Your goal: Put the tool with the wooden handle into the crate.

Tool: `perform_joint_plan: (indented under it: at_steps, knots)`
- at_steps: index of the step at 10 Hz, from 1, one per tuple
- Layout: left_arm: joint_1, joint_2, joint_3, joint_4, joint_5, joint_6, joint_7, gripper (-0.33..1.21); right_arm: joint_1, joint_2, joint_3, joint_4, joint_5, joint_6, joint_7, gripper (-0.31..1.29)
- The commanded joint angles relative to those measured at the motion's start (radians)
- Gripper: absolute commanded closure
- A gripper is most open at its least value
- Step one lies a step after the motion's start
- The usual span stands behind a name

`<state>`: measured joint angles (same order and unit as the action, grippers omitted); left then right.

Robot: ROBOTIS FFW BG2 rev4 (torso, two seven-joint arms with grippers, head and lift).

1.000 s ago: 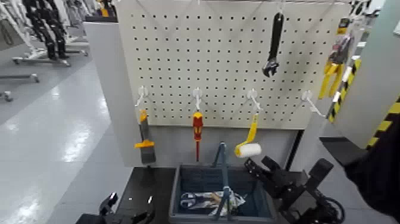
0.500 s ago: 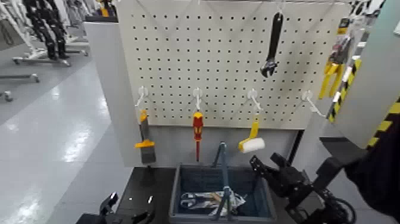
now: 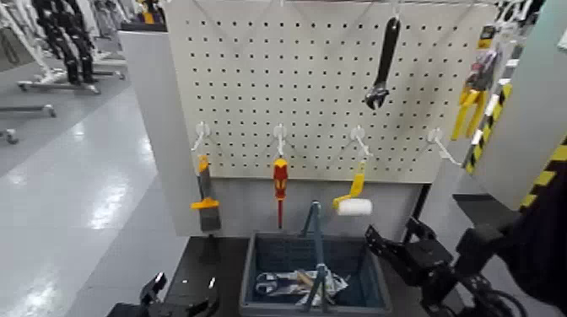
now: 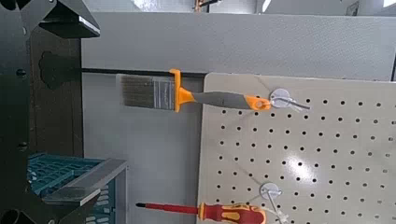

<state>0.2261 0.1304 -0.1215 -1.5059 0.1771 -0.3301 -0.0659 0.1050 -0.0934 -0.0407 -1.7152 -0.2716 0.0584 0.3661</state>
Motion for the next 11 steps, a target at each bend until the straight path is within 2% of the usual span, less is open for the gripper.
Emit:
perform_joint_plan:
  at_steps: [1, 3, 5, 11]
  knots:
    - [0.003, 0.000, 0.002, 0.000, 0.001, -0.003, 0.000, 0.11, 0.068, 0.029, -0.010, -0.044, 0.088, -0.049, -0.073, 0.14]
    - [0.004, 0.000, 0.003, -0.002, 0.001, -0.006, 0.000, 0.11, 0.107, 0.044, -0.018, -0.047, 0.101, -0.100, -0.122, 0.14]
    - [0.006, 0.000, 0.005, -0.002, 0.001, -0.009, 0.000, 0.11, 0.151, 0.066, -0.024, -0.043, 0.117, -0.121, -0.171, 0.14]
    - [0.016, 0.000, 0.013, -0.011, -0.005, -0.024, 0.012, 0.11, 0.205, 0.090, -0.013, 0.000, 0.141, -0.203, -0.220, 0.14]
